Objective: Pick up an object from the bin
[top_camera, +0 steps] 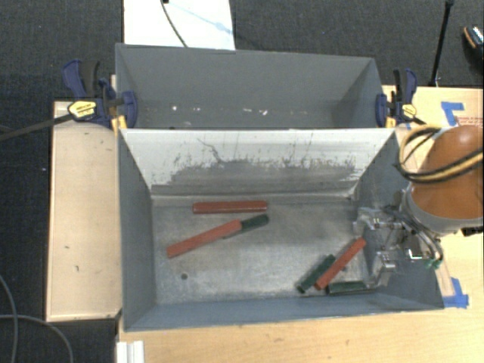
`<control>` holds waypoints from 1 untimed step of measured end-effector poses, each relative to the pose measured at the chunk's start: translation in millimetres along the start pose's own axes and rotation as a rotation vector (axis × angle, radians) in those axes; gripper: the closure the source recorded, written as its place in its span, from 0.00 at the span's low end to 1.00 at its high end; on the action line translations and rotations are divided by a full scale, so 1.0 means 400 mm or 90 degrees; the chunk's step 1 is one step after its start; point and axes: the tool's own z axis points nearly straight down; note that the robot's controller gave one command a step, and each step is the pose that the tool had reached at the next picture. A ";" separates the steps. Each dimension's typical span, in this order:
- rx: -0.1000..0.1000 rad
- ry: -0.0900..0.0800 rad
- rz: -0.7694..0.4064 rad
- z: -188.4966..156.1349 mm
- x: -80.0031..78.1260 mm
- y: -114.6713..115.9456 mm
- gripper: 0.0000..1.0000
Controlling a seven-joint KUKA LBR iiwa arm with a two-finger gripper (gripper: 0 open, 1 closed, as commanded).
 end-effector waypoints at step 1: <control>-0.002 0.000 -0.033 0.179 -0.048 0.175 0.00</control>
Offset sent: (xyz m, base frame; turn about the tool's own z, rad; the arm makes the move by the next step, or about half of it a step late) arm 0.0194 0.0653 -0.0687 -0.0443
